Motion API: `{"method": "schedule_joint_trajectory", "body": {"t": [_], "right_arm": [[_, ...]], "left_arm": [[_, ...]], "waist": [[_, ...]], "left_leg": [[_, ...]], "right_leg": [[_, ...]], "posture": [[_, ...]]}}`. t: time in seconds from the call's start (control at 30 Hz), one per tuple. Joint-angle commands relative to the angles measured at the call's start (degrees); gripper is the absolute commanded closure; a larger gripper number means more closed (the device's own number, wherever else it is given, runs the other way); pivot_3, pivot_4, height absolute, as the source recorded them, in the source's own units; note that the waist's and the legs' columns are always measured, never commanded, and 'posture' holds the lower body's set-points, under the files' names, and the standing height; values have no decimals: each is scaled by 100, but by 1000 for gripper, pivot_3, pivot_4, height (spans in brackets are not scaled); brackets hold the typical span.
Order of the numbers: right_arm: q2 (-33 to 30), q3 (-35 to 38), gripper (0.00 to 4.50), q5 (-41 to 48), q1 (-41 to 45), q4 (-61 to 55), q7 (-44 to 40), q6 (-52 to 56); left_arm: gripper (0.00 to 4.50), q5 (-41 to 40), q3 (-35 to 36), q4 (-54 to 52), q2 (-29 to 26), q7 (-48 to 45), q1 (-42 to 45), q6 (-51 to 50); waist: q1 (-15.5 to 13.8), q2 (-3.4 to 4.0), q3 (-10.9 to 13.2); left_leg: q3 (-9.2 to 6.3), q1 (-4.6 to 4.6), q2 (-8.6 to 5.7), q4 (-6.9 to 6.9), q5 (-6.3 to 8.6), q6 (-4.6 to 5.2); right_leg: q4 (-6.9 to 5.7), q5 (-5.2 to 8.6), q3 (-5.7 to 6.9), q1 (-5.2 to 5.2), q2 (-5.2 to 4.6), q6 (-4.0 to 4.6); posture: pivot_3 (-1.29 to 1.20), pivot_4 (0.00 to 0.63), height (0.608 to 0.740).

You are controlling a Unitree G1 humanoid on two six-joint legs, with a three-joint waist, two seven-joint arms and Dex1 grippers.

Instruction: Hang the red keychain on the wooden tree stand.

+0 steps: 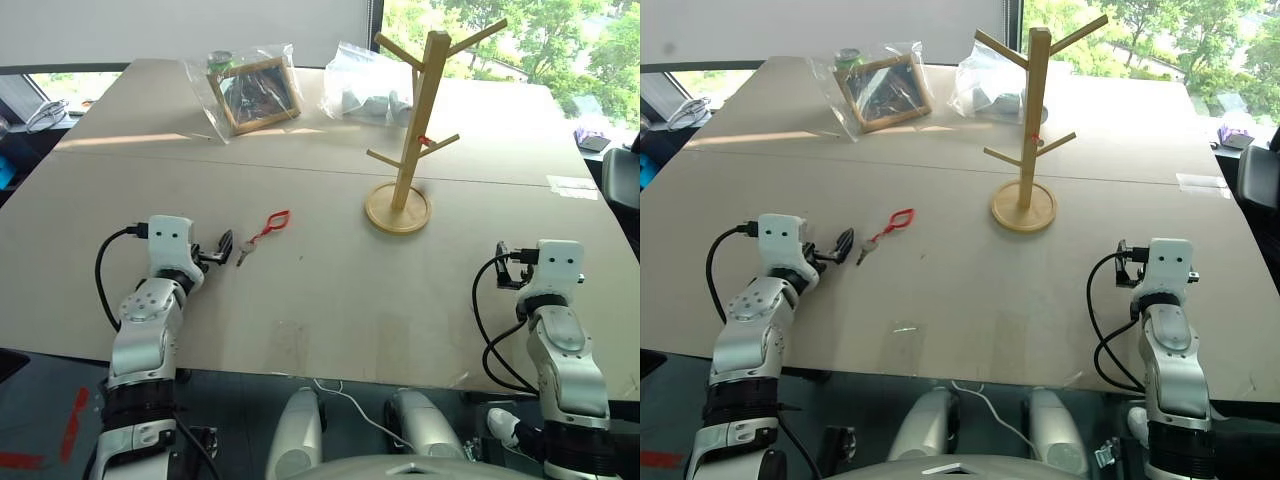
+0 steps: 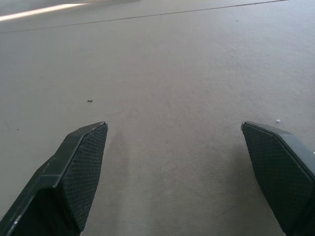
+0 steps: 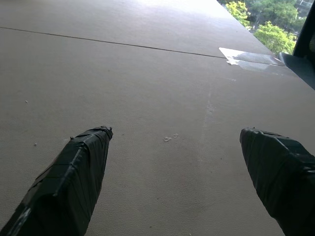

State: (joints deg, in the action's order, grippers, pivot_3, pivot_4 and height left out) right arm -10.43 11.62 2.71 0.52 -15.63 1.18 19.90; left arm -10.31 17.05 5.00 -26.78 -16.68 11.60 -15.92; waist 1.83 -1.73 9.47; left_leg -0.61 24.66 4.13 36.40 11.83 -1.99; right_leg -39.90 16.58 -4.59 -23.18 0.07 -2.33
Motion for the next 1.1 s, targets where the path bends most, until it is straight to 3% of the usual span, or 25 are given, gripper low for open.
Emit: {"method": "schedule_joint_trajectory", "body": {"t": [0.03,0.13,0.3,0.47,0.63,0.8,1.07,1.1], "right_arm": [[7,-73,0,-37,248,-54,1,-35],[-33,-261,0,-13,553,-59,-151,64],[-526,-395,0,586,660,-584,-1163,635],[-1575,-765,0,2136,557,-1282,-3272,1671],[-2029,-1186,0,2786,671,-1637,-4011,2058],[-1908,-1534,0,2844,1065,-1697,-3930,2179],[-1861,-1552,0,2972,1277,-1916,-3738,2394],[-1868,-1546,0,2980,1264,-1935,-3718,2407]], "left_arm": [[30,-335,399,-239,-332,-284,-34,-153],[30,-912,715,-280,-940,-1086,41,-603],[30,-1219,366,95,-1855,-2248,613,-1121],[30,-1230,-612,673,-2578,-4007,1425,-1498],[30,-690,-1502,1773,-2510,-4823,2375,-1003],[30,-55,-2175,2770,-2198,-5181,3016,-285],[30,511,-2428,3856,-1732,-5115,3402,638],[267,565,-2421,3957,-1672,-5052,3420,746]], "waist": [[3,-1,0],[102,-5,4],[-6,-1,5],[4,1,7],[71,3,9],[55,2,10],[17,1,11],[13,1,11]], "left_leg": [[0,0,0,0,0,0],[-1,-2,8,-1,0,0],[-7,5,-3,-4,0,0],[-6,5,-6,-4,0,0],[-13,2,1,-2,0,1],[-14,5,3,2,0,1],[-16,11,2,7,0,1],[-16,11,2,8,0,1]], "right_leg": [[0,0,0,0,0,0],[-5,0,-1,-5,10,1],[3,1,9,-2,-2,1],[7,1,10,-1,-4,1],[0,2,11,-1,12,2],[1,2,12,-1,13,2],[1,2,15,-2,11,2],[1,2,15,-1,10,1]], "posture": [[0,150,740],[0,150,740],[0,150,740],[0,150,740],[0,150,740],[0,150,740],[0,150,740],[0,150,740]]}}
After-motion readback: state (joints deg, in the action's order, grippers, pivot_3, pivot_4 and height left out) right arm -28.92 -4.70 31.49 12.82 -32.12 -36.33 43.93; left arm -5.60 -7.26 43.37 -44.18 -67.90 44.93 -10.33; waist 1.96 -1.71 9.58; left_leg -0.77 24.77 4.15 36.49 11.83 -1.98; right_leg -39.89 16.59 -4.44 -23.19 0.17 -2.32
